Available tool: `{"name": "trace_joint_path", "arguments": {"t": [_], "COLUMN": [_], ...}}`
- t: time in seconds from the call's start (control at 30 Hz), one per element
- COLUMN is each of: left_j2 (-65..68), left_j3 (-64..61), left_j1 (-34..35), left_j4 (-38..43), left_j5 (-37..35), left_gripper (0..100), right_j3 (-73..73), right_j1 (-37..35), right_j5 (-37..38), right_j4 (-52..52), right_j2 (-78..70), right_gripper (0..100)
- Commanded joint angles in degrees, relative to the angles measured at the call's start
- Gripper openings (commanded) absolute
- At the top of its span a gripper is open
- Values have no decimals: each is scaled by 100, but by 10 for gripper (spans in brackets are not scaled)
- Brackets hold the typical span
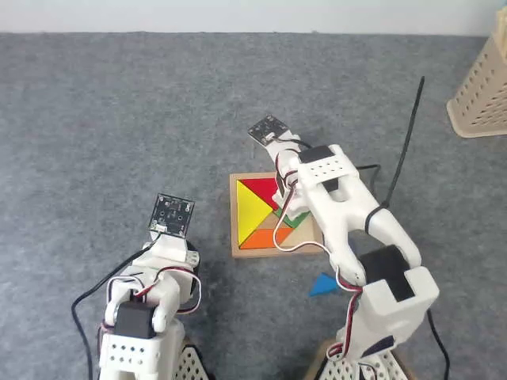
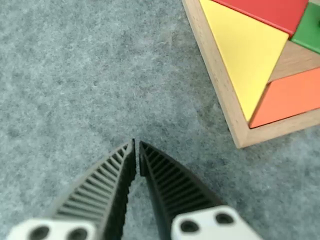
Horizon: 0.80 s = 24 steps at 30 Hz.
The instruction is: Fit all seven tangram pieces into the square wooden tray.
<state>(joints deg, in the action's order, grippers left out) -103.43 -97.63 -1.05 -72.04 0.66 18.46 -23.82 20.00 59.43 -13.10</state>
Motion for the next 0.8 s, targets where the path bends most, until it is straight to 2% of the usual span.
{"name": "trace_joint_path", "arguments": {"t": [0.0,0.27,0.43,0.67,0.77], "left_j2": [-123,-123,-123,-123,-123], "left_j3": [110,110,110,110,110], "left_j1": [9,9,9,9,9], "left_j4": [-35,-35,-35,-35,-35], "left_j5": [-35,-35,-35,-35,-35], "left_gripper": [12,12,12,12,12], "right_j3": [-88,-88,114,1116,1547], "right_j1": [-75,-409,-251,426,857], "right_j5": [-53,-70,-422,-360,-35], "right_j4": [-127,-154,-31,611,1130], "right_j2": [-136,-48,813,2809,3345], "right_gripper": [7,7,7,7,9]}}
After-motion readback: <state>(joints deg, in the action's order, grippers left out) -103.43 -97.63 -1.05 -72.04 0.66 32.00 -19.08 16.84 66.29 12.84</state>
